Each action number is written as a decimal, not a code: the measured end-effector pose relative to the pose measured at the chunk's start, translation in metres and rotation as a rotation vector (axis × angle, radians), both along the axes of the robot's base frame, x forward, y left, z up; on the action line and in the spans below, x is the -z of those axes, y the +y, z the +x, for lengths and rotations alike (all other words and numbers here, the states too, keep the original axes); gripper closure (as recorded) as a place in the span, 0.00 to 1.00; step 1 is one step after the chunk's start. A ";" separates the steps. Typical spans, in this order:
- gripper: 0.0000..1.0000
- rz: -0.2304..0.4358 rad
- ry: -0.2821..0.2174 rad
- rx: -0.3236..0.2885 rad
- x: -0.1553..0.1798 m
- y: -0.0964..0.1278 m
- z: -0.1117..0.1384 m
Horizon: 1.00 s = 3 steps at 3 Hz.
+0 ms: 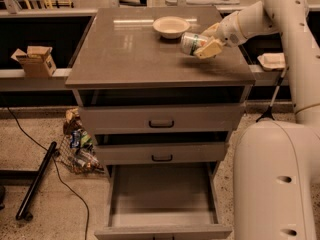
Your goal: Pick 7up can from bottom drawer and place on counter
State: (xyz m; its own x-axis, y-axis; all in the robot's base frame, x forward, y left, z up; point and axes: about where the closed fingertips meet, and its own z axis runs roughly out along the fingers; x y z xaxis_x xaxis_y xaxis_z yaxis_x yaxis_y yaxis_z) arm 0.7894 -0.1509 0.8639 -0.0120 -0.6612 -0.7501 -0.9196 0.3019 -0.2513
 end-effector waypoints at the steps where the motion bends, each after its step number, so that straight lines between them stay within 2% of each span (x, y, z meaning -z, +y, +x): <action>1: 0.00 0.016 0.007 -0.005 0.004 0.002 0.003; 2: 0.00 0.032 -0.010 -0.001 -0.002 -0.004 0.003; 3: 0.00 0.043 -0.063 0.030 -0.025 -0.029 -0.002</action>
Offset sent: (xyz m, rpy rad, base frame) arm 0.0134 -0.0146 0.0087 0.0408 -0.0056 0.0027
